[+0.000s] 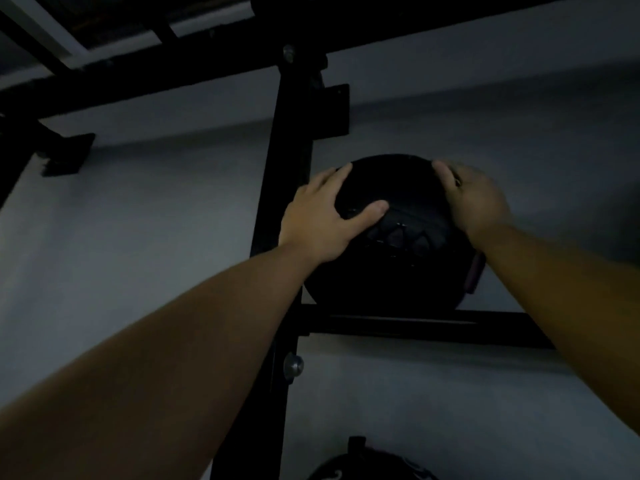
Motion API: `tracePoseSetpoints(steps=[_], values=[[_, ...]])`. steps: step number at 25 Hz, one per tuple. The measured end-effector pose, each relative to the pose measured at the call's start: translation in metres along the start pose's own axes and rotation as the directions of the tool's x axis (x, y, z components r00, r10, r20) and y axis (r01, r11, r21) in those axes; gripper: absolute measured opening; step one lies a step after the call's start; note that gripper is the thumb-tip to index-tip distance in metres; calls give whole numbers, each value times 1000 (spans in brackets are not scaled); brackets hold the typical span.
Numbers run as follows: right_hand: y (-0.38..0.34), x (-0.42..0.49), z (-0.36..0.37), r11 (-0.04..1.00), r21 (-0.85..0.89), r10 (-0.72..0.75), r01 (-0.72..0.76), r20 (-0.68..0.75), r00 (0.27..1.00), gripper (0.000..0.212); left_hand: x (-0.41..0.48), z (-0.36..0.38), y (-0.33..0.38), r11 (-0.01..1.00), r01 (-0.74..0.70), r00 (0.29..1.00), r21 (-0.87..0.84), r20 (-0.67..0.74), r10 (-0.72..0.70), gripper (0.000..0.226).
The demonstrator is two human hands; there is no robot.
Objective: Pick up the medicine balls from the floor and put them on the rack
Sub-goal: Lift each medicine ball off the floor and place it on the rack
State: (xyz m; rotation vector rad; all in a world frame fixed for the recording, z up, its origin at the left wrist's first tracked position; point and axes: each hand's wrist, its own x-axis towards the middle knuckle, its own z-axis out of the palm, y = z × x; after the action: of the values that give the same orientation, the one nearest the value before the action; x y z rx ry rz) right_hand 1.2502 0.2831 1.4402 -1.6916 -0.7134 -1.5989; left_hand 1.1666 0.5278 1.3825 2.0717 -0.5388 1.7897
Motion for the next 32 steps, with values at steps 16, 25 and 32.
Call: tracePoseSetpoints(steps=[16, 25, 32], values=[[-53, -101, -224, 868, -492, 314, -63, 448, 837, 63, -30, -29, 109, 986, -161, 978, 33, 143, 154, 76], [-156, -184, -587, 589, -793, 466, -156, 175, 867, 26, -89, -33, 407, 865, -88, 877, -494, 374, 303, 34], [-295, -328, -862, 231, -895, 582, -382, -187, 791, 20, -215, -99, 709, 632, -46, 729, -774, 406, 551, 41]])
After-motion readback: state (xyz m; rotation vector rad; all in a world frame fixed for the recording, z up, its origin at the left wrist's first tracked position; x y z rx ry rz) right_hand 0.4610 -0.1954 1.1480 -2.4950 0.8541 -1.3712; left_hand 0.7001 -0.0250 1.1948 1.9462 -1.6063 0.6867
